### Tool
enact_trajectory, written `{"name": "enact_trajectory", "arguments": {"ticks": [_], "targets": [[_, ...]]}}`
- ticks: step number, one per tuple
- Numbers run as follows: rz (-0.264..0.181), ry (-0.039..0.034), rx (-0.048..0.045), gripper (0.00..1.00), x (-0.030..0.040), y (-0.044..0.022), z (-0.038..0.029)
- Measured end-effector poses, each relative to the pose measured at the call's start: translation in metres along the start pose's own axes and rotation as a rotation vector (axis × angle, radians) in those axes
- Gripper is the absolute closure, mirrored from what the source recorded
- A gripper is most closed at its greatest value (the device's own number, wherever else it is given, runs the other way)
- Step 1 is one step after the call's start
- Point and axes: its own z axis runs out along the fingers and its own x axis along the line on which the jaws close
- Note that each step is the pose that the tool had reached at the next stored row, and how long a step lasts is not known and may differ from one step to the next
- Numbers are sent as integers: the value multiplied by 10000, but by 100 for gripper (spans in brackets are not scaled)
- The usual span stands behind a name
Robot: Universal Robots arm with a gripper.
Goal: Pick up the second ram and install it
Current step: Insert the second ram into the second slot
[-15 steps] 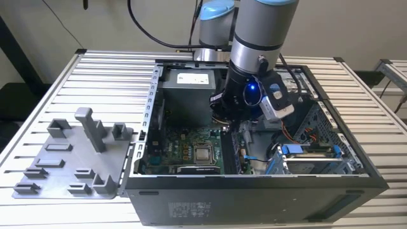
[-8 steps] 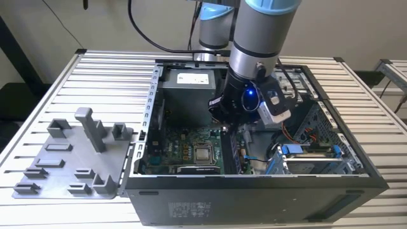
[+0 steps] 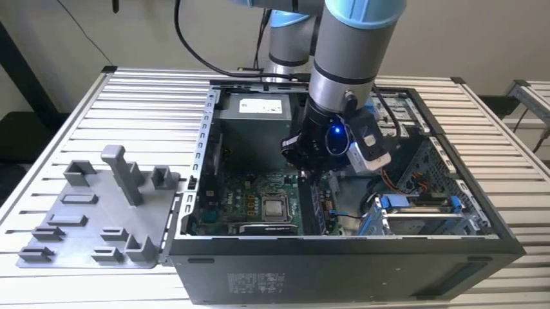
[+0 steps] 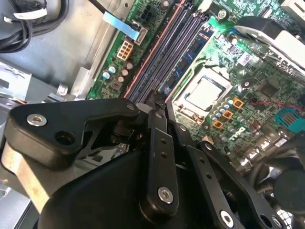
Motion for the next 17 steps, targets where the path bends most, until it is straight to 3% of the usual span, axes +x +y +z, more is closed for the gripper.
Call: {"name": "enact_trajectory", "arguments": {"ticks": [3,13,17], "targets": [[0,-2,-5,86,0,0,19],[12,-1,-1,86,4,-61,198],[224,-7,-2,86,7,-76,269]]}}
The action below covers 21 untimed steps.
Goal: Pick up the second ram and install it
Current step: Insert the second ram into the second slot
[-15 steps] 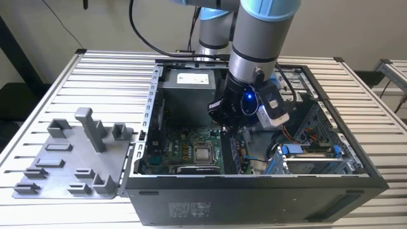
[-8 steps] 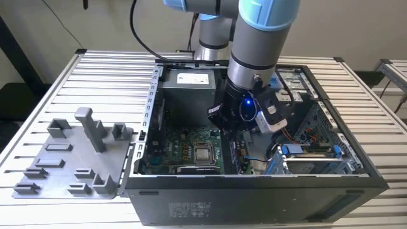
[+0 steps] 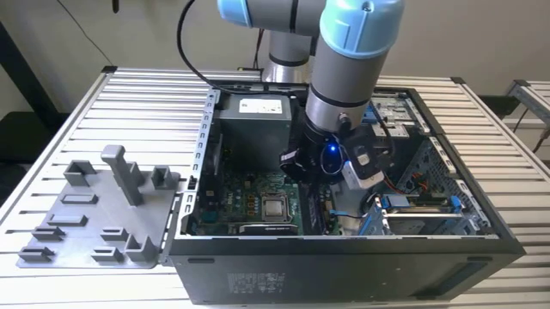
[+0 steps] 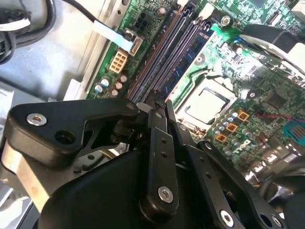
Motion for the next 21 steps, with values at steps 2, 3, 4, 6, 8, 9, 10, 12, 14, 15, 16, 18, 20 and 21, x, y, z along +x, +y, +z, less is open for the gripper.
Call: {"name": "enact_trajectory", "arguments": {"ticks": [2,3,4,6,8,9,10,12,14,15,16,18,20,21], "targets": [[73,-2,-1,86,7,-6,33],[81,-3,0,86,16,-7,44],[84,-3,0,86,25,-9,55],[93,-4,-1,86,51,-10,82],[99,-5,0,86,56,-11,100],[107,-4,1,86,56,-12,104],[122,-5,1,86,56,-12,108],[152,-5,2,86,52,-13,111],[174,-4,1,86,41,-14,114],[184,-4,0,86,39,-14,116],[194,-4,-1,86,38,-15,119],[198,-5,-1,86,38,-15,127],[200,-4,0,86,38,-15,137],[200,-4,2,86,38,-16,140]]}}
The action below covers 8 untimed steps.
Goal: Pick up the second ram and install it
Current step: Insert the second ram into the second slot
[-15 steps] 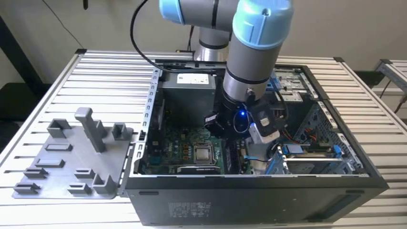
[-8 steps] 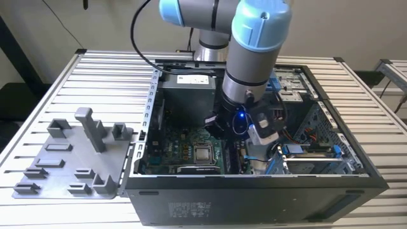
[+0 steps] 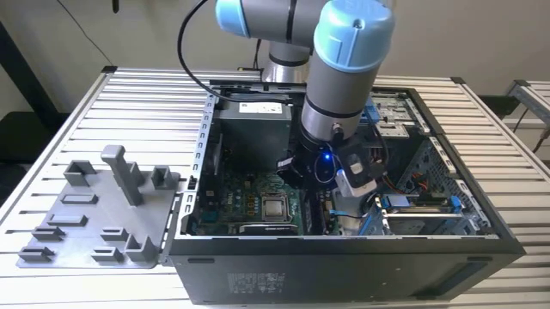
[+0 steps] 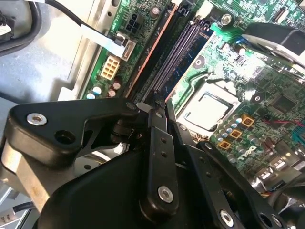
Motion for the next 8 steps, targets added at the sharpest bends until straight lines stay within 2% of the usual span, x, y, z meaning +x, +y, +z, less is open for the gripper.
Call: {"name": "enact_trajectory", "arguments": {"ticks": [8], "targets": [[0,0,-2,86,0,-1,31]]}}
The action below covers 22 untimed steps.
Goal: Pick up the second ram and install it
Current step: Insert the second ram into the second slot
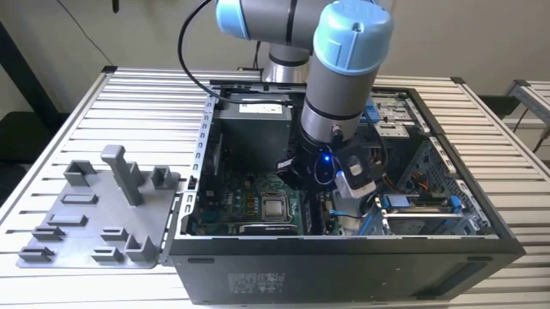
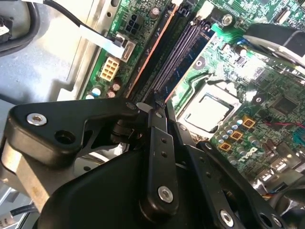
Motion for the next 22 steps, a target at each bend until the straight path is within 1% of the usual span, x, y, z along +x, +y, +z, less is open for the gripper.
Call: {"name": "enact_trajectory", "arguments": {"ticks": [11,17,22], "targets": [[-3,-2,7,86,0,9,1],[-133,-5,5,86,1,21,-3],[-345,1,-51,86,-11,23,-3]]}}
